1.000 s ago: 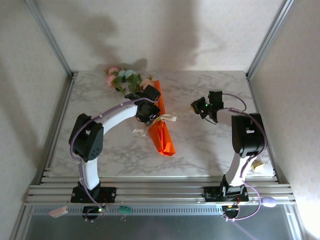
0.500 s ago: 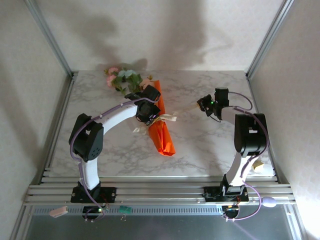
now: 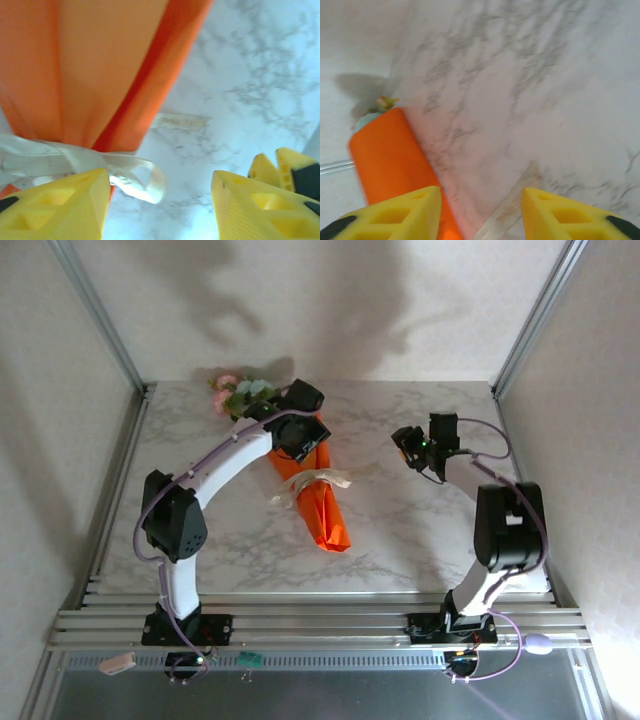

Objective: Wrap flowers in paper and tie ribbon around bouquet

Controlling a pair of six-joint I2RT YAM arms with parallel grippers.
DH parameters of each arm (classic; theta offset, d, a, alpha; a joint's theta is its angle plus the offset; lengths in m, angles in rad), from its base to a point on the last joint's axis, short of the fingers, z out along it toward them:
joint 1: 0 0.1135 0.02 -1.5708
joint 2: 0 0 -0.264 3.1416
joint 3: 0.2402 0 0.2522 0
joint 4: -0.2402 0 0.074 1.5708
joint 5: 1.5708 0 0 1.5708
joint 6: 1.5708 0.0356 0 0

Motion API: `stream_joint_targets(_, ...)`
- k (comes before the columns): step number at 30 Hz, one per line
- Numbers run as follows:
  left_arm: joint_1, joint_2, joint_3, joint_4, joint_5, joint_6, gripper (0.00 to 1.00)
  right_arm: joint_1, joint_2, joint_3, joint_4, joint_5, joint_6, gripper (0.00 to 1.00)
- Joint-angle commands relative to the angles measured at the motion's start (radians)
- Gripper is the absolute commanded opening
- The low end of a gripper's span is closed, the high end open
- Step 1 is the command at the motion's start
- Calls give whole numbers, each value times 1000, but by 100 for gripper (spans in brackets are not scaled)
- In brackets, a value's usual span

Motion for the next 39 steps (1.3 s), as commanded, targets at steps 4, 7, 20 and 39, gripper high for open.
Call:
stream_joint_targets(4, 33, -245, -287, 16, 37, -113, 56, 142, -140, -203, 160, -23, 92, 50)
stream_joint_targets(7, 87, -451, -656, 255, 186, -266, 55, 184, -135, -269, 278, -107, 157, 50)
stream_joint_targets(20, 109, -725, -1329, 1016, 172, -808, 64, 231, -13, -425, 621, -116, 668, 63)
stream_joint_targets(39, 56, -470, -1277, 1136, 192, -913, 52, 300, 53, -357, 641, -62, 796, 59)
